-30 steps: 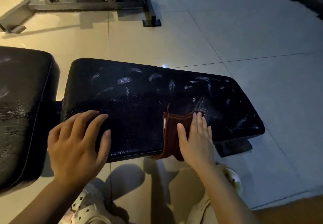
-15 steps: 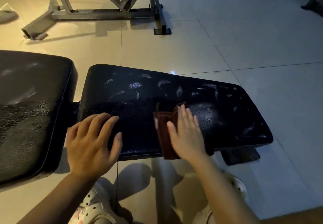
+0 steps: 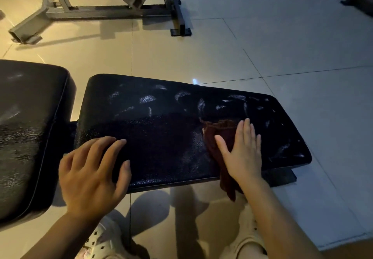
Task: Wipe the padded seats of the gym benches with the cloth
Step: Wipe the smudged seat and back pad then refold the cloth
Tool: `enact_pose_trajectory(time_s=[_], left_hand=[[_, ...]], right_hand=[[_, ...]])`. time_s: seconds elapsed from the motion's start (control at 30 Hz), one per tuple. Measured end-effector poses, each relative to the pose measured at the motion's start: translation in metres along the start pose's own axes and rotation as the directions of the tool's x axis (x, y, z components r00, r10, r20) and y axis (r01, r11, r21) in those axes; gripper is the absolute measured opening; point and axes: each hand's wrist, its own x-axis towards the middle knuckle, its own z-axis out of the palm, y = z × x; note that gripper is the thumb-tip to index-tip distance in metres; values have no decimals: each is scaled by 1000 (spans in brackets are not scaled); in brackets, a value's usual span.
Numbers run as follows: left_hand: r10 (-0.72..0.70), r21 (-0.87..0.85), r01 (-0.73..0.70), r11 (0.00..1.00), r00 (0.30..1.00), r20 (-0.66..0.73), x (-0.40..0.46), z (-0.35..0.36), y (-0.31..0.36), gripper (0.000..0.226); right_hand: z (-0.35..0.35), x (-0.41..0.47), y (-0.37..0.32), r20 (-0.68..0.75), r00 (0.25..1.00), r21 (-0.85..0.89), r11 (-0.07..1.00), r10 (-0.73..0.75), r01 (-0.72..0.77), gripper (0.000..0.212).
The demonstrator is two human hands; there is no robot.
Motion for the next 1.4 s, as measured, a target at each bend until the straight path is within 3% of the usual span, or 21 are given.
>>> enact_pose_trajectory(time_s=[0.13, 0.27, 0.33, 0.43, 0.5, 0.63, 0.73, 0.9, 0.97, 1.07, 1.1, 1.23, 1.3, 1.4], left_hand=[[-4, -8, 4, 1000, 1000, 0, 2, 0, 0, 43], [-18, -15, 18, 1000, 1000, -8, 2, -3, 2, 43], [-25, -18, 25, 1000, 1000, -4, 2, -3, 2, 43], [-28, -18, 28, 999, 1000, 3, 2, -4, 3, 43], [-30, -19, 30, 999, 1000, -2, 2, -4, 3, 43], [-28, -19, 28, 999, 1000, 2, 2, -4, 3, 44], [-53, -23, 54, 998, 998, 12, 2, -5, 5, 45], [-73, -21, 74, 997, 997, 40, 2, -7, 6, 47], [-81, -30, 82, 996, 996, 38, 2, -9, 6, 47], [-70, -44, 71, 997, 997, 19, 2, -9, 5, 46], [-69, -50, 69, 996, 998, 11, 2, -9, 4, 45], [-67, -44, 66, 997, 997, -23, 1, -6, 4, 44], [-60, -36, 59, 998, 998, -24, 1, -5, 4, 43], [-54, -29, 54, 998, 998, -18, 0, -3, 3, 44]], right_hand=[[-3, -7, -6, -64, 998, -31, 999, 28, -30, 98], [-8, -22, -12, -193, 978, 57, 994, -80, 92, 80], [-8, -33, -21, -120, 983, 159, 974, -142, 160, 71], [2, -39, -30, 48, 974, 125, 969, -221, 213, 72], [7, -36, -34, 43, 970, 133, 964, -239, 231, 72], [2, -37, -40, -41, 983, 318, 931, -177, 180, 43], [-2, -51, -48, 7, 993, 613, 785, -119, 90, 39], [-14, -82, -87, 125, 949, 817, 573, -288, 66, 30], [-16, -88, -109, 186, 893, 763, 633, -411, 132, 38], [-16, -91, -121, 127, 804, 607, 687, -580, 400, 44], [-15, -92, -118, 124, 802, 582, 698, -584, 418, 46], [-8, -91, -109, 19, 924, 497, 806, -382, 323, 69], [0, -86, -116, 42, 912, 316, 872, -407, 375, 78], [9, -87, -131, 50, 839, 212, 827, -541, 521, 69]])
